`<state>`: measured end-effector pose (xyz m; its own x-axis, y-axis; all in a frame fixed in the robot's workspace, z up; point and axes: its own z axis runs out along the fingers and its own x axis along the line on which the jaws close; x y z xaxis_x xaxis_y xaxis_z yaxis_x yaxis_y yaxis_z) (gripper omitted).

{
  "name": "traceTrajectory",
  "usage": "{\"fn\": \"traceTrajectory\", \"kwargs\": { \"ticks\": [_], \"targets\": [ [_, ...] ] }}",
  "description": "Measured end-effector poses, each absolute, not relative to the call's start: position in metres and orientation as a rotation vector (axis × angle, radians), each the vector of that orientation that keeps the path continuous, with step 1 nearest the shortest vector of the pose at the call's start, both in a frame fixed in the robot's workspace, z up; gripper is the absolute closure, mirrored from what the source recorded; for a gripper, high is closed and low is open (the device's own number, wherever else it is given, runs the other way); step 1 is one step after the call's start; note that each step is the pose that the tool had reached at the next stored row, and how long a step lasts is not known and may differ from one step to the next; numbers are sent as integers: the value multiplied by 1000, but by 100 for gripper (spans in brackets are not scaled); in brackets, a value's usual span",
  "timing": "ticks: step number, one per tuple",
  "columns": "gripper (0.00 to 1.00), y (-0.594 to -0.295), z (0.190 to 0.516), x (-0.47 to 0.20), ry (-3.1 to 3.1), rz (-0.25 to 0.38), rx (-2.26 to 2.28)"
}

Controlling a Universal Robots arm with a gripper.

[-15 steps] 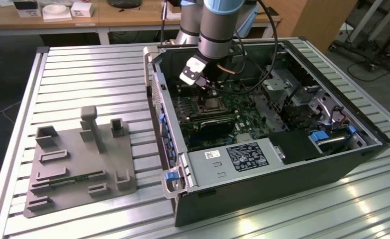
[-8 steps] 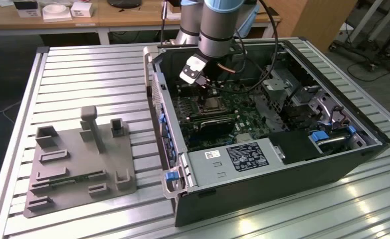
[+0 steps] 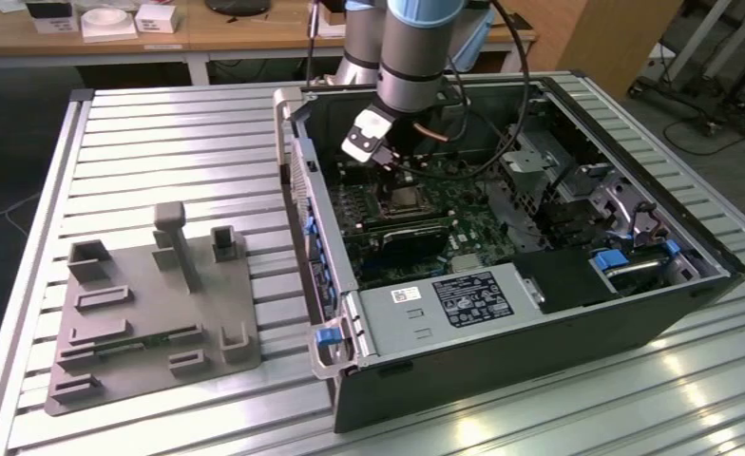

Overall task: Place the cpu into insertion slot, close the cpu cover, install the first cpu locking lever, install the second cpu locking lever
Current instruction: 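Close the cpu cover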

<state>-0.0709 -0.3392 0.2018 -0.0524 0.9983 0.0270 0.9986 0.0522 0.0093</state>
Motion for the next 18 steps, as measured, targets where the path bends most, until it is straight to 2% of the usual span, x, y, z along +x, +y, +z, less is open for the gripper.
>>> {"fn": "traceTrajectory", "kwargs": {
  "ticks": [18],
  "targets": [
    [89, -339, 204, -70, -2274, -40, -2147]
  ]
}}
